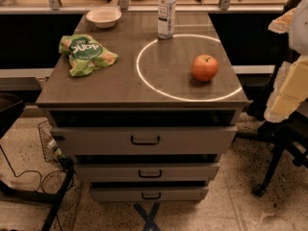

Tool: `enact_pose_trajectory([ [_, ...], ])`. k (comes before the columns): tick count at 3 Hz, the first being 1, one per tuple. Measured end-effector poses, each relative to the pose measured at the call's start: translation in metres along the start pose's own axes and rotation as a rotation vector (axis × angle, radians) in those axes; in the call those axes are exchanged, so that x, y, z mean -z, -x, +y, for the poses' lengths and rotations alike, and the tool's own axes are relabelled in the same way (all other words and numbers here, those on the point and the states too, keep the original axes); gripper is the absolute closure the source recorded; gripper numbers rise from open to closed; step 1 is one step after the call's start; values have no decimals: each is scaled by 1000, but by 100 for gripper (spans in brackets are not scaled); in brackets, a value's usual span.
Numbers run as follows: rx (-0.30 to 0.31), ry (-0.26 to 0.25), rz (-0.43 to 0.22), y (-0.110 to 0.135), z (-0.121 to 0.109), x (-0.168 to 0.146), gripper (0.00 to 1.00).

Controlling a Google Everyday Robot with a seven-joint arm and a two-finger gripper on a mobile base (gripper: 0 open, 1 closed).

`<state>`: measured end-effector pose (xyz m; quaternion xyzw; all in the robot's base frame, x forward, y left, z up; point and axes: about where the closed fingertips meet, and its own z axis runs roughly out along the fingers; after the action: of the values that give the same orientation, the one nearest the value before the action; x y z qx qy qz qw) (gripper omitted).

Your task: Pick blue plastic bottle

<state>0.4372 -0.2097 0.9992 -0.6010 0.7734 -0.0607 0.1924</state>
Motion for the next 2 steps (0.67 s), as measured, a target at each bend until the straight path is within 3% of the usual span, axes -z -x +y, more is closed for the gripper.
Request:
enact_pose_trajectory([
  [1, 0, 0, 0, 0, 0, 0, 0],
  [2, -12, -59, -60, 4, -19, -1, 0],
])
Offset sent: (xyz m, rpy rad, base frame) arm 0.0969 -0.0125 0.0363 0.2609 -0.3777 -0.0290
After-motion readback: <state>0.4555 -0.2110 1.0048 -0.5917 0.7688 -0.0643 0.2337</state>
